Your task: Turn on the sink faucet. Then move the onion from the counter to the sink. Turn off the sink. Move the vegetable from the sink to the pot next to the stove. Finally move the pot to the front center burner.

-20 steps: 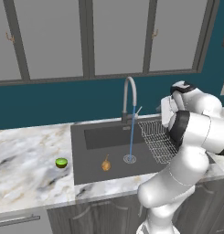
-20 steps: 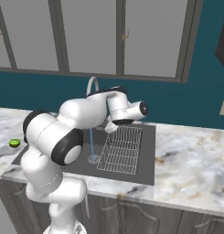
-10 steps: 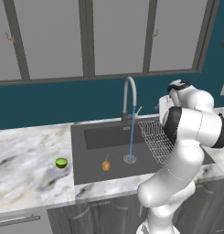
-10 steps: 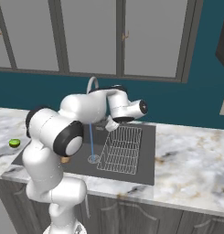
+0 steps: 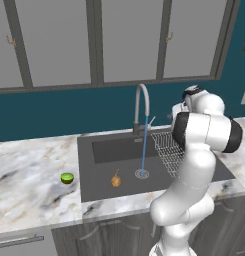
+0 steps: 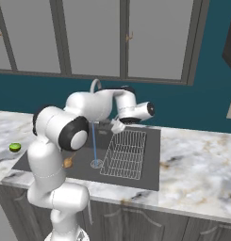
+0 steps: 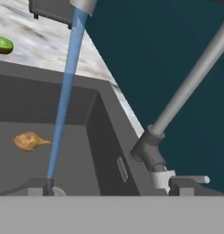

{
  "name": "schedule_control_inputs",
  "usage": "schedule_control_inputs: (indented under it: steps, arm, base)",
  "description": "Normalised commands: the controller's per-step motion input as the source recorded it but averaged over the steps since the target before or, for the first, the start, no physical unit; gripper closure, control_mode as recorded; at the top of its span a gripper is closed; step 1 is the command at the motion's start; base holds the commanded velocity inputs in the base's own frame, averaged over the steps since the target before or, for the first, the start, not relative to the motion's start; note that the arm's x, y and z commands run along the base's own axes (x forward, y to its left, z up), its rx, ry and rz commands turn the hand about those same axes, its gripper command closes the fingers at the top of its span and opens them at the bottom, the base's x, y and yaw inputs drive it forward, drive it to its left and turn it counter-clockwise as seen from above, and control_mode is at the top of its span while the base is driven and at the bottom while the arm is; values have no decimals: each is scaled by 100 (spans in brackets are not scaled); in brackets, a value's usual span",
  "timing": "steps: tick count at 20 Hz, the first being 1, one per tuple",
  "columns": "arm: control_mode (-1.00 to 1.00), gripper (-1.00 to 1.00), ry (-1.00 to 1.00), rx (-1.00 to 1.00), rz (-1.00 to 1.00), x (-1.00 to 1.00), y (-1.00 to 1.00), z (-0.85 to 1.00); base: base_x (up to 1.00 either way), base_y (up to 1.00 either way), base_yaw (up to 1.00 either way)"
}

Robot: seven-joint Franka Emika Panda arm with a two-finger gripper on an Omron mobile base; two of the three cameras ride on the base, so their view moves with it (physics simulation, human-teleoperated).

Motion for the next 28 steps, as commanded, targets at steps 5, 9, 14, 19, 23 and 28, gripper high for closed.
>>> schedule_control_inputs:
  steps: [5, 9, 14, 19, 23, 28]
  arm:
    - [-100, -100, 0, 5, 0, 31, 5, -6]
    - [-100, -100, 0, 4, 0, 10, 10, -7]
    - [-100, -100, 0, 1, 0, 0, 32, -1]
    - [-100, -100, 0, 2, 3, 2, 11, 0]
    - [-100, -100, 0, 4, 6, 8, 0, 0]
    - [-100, -100, 0, 4, 8, 11, -22, -8]
  base:
    - [0, 0, 0]
    - [0, 0, 0]
    - [0, 0, 0]
    - [0, 0, 0]
    - [0, 0, 0]
    - [0, 0, 0]
